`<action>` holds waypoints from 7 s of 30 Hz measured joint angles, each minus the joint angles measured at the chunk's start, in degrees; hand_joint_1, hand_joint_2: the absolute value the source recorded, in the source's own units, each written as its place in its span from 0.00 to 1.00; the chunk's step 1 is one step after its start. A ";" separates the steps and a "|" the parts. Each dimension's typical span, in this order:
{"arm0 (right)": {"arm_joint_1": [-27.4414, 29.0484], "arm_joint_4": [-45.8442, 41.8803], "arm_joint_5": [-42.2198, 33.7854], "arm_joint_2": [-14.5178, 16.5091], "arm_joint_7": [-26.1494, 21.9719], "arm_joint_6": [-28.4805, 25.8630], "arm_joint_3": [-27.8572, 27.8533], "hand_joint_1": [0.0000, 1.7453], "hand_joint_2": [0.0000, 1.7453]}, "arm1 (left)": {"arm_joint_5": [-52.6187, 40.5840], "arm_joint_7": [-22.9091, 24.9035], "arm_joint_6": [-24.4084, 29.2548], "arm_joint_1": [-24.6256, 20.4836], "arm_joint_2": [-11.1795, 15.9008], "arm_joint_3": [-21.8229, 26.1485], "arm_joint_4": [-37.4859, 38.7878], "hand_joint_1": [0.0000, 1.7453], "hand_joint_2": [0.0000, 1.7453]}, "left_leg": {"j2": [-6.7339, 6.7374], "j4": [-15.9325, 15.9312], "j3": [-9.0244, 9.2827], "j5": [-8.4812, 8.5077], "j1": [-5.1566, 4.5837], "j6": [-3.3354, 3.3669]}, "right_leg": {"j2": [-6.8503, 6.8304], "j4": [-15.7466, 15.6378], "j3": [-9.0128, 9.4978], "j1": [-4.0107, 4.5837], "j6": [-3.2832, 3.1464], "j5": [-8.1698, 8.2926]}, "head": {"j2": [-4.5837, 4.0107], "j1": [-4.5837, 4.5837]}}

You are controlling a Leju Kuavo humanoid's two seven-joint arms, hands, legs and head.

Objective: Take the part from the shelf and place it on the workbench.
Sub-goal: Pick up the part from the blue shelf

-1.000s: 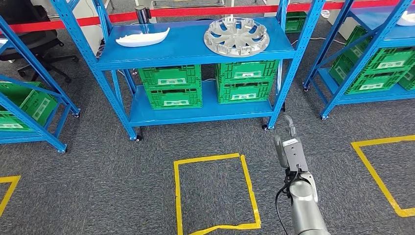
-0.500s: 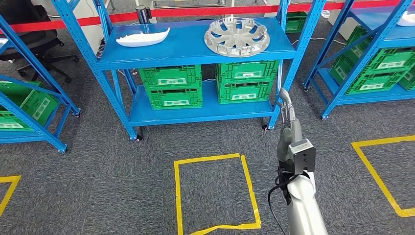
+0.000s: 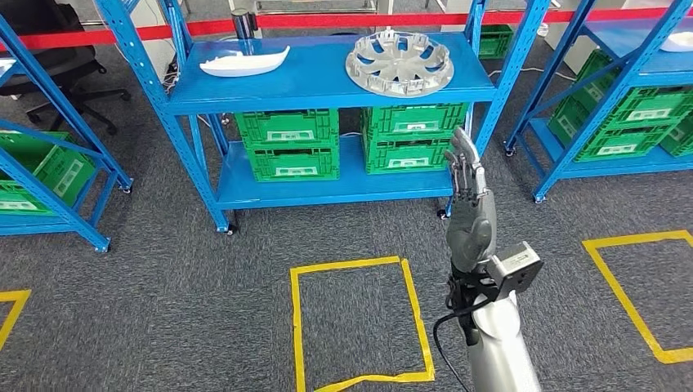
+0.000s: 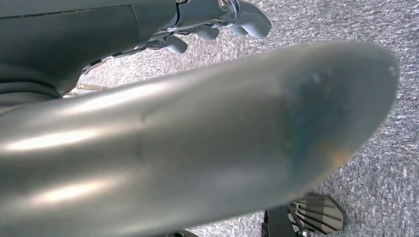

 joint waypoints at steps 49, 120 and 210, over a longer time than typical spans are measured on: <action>2.66 -1.20 -3.67 -0.80 -2.00 0.51 0.03 0.00 0.00 | -2.00 0.51 0.61 -0.01 0.60 0.32 0.19 0.00 0.00 | 0.16 2.47 -3.38 0.48 -0.07 -1.11 | -0.27 -7.15 1.69 -0.32 -0.28 5.68 | 0.00 0.00; 0.29 -0.79 -4.31 -0.70 -2.02 2.32 1.27 0.00 0.00 | -1.95 0.21 0.02 0.05 0.68 1.31 0.36 0.00 0.00 | 0.65 3.74 -8.33 3.32 -0.01 -2.20 | -0.12 -8.40 8.88 -0.08 -1.27 0.06 | 0.01 -0.68; -7.79 5.10 -0.26 -0.67 -1.30 4.25 11.79 0.00 1.00 | -2.89 1.97 0.96 0.24 0.37 3.41 0.34 0.00 0.00 | 0.39 3.54 -7.78 4.60 0.63 -3.72 | 0.32 -8.79 6.23 0.20 -2.49 2.42 | 0.01 -1.04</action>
